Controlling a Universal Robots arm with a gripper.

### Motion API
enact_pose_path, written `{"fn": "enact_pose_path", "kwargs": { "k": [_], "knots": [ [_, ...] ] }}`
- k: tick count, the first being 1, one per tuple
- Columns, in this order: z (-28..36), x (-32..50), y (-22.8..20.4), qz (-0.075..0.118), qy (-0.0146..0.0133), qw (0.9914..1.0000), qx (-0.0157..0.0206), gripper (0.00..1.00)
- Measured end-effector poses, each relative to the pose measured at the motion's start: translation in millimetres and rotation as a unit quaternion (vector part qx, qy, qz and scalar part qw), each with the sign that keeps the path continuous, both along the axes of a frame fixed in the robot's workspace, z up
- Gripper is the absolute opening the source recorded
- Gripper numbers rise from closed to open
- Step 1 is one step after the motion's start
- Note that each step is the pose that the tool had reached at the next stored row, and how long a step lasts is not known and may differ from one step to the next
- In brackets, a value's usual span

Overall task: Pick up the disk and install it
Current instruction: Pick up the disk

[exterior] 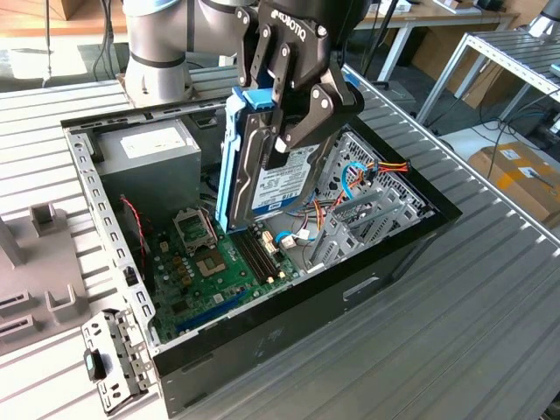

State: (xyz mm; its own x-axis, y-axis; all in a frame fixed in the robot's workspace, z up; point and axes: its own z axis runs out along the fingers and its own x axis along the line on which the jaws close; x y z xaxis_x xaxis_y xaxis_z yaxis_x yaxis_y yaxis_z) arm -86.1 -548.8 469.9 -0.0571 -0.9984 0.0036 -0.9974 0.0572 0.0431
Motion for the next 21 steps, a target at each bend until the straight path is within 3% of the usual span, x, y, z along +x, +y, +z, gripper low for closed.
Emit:
{"fn": "enact_pose_path", "kwargs": {
  "k": [21],
  "knots": [
    [-0.1, 0.3, -18.4, 0.000, 0.0000, 1.00000, 0.0000, 0.36]
  ]
}}
